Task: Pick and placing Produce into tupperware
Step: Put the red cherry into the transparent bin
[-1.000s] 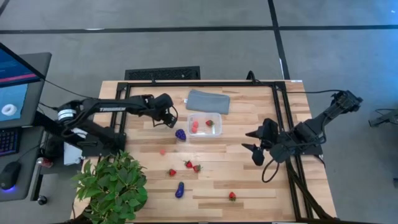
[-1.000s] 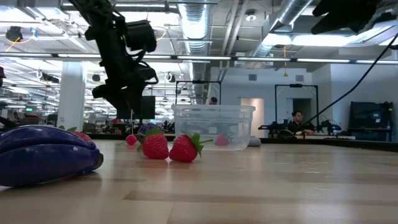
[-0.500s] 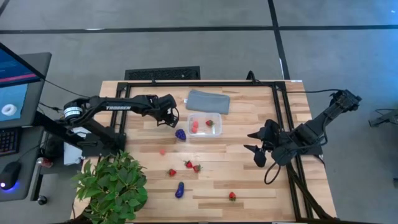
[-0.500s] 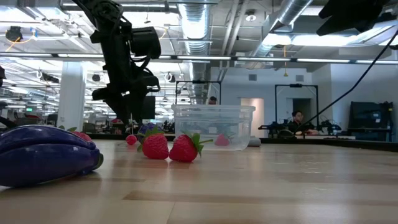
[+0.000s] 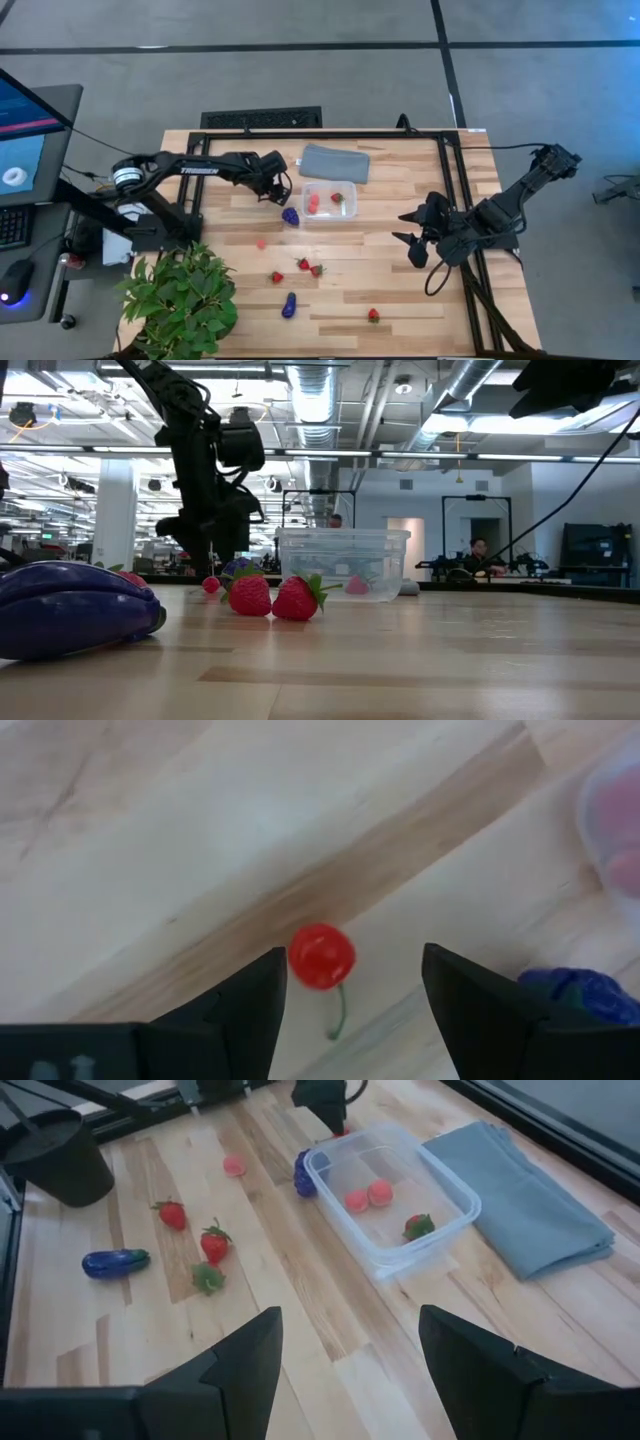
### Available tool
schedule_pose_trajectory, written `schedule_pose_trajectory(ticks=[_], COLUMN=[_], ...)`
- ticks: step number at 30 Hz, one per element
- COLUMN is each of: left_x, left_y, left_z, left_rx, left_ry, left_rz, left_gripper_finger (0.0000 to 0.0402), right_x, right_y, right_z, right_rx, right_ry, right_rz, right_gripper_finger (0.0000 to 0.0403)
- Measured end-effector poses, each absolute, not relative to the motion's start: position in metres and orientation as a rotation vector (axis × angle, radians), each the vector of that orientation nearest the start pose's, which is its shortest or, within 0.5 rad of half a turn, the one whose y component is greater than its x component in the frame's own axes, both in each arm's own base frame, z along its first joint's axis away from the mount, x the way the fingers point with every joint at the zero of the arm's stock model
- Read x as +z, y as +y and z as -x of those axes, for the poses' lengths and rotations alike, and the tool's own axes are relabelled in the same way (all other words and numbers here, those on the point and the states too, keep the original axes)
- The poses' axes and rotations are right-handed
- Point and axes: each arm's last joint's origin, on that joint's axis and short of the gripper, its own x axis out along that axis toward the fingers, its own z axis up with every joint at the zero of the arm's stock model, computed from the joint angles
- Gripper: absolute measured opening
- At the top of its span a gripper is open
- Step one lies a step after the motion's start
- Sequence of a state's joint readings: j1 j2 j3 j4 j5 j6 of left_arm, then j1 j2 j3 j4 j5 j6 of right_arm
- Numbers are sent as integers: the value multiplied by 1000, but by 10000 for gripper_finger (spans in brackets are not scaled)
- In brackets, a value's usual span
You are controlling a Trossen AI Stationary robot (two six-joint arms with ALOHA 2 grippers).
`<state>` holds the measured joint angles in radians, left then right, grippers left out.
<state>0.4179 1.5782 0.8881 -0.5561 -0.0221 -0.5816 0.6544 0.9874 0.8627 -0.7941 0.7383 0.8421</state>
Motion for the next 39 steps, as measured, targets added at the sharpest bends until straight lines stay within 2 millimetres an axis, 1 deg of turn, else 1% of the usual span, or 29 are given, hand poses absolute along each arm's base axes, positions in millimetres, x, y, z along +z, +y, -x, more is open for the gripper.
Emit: schedule_pose_trajectory(ticks=[11,33,39], left_x=[153,154,142], left_y=[115,118,119], left_z=[-257,-256,-259], left_rx=[732,719,708], left_ry=[1163,1167,1204], left_rz=[725,688,685], left_gripper_finger=[224,224,224], right_x=[282,282,282], right_y=[94,93,93], right_z=[-154,-154,-154], right_rx=[-355,-370,-370], right_ry=[602,589,589], right_rz=[-218,-207,-209], right_gripper_finger=[260,260,260])
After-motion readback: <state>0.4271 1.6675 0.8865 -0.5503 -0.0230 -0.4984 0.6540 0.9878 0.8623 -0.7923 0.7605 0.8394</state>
